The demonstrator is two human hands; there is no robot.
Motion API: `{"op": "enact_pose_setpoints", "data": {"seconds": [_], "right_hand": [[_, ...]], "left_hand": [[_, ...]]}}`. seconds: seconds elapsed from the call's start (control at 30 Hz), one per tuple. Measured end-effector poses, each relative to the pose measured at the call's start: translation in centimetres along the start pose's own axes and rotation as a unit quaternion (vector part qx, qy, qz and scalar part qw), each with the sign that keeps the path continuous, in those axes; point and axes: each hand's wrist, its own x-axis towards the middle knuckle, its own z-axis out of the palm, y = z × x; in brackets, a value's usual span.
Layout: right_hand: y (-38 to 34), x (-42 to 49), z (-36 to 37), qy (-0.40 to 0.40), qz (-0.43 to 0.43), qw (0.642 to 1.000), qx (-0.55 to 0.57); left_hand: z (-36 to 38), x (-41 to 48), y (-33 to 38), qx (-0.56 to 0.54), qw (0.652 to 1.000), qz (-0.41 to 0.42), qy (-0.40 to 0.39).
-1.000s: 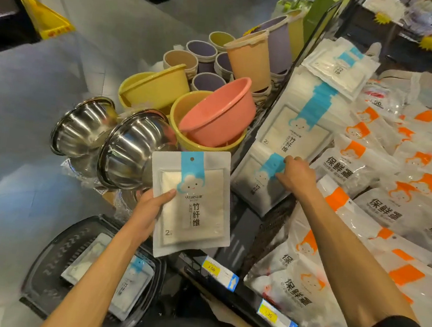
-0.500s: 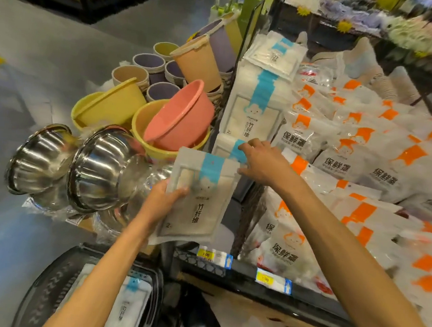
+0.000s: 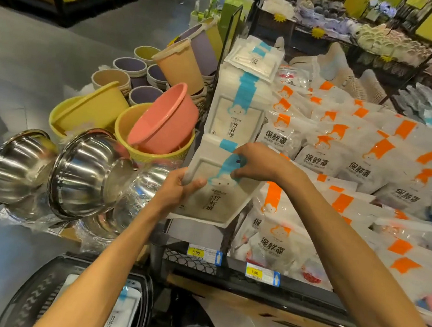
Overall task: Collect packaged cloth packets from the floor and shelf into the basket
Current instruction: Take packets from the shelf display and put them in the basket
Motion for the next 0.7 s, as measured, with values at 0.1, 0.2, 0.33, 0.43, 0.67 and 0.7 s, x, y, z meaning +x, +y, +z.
{"op": "enact_pose_setpoints", "data": {"seconds": [0.1,0.2,0.33,0.43,0.67,0.7], "right_hand": [[0.3,0.5,-0.4,0.002,-0.004,0.999,0.032],[0.5,1.4,-0.2,-0.004,-0.010,0.999,0.042],[0.9,3.4,0.4,-0.004,-0.001,0.999,0.036],[1.5,5.4,0.7,0.000,0.011,0.999,0.041],[3.5,9.8,2.4,-0.005,0.054,0.998,0.012],[4.1,10.2,2.3,-0.008,0.059,0.998,0.016]], "left_hand": [[-0.1,0.3,-0.7,-0.028,1.000,0.003,-0.005],[-0.3,0.6,-1.6,-0.032,0.999,0.007,0.021],[-0.9,1.6,-4.0,0.038,0.991,0.022,0.123],[-2.0,2.5,-6.6,0.128,0.974,0.004,0.189],[-2.9,2.0,-12.4,0.426,0.890,-0.091,0.138],[-2.8,1.8,-13.0,0.449,0.879,-0.108,0.120]]}}
